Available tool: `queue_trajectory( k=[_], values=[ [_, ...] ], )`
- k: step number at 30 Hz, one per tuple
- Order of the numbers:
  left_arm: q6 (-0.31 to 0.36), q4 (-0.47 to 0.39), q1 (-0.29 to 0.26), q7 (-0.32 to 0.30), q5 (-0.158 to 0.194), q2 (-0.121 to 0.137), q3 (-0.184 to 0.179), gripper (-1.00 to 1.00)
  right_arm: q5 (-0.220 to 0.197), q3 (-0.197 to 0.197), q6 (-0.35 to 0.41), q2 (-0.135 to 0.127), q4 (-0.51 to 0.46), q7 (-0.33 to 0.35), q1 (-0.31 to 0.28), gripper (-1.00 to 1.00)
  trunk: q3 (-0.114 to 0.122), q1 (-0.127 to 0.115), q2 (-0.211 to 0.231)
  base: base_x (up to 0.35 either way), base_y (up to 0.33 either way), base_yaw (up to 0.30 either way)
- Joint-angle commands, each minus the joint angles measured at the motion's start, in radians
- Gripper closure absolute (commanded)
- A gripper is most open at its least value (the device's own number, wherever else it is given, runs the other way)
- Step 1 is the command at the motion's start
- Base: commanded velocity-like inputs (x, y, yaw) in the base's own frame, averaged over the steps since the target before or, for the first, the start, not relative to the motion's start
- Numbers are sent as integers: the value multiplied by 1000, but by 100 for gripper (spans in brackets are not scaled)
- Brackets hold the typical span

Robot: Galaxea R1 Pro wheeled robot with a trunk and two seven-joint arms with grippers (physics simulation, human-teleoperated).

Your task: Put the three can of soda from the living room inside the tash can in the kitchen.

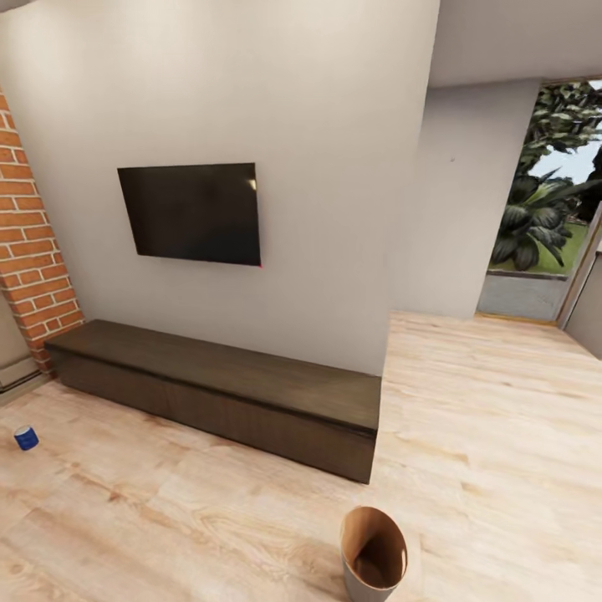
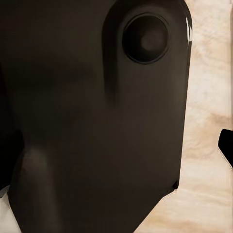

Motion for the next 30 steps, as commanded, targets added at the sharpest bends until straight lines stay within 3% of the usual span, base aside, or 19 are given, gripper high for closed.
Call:
queue_trajectory(
  k=[1,9,21,30],
  values=[
    [0,0,0,0,0,0,0,-100,0,0,0,0,0,0,0,-100,0,0,0,336,0,0],
    [0,0,0,0,1,0,0,-100,0,0,0,0,0,0,0,-100,0,0,0,287,0,0],
    [0,0,0,0,1,-3,0,-100,0,0,0,0,0,0,0,-100,0,0,0,33,0,0],
    [0,0,0,0,0,-1,-2,-100,0,0,0,0,0,0,0,-100,0,0,0,282,0,0]
  ],
)
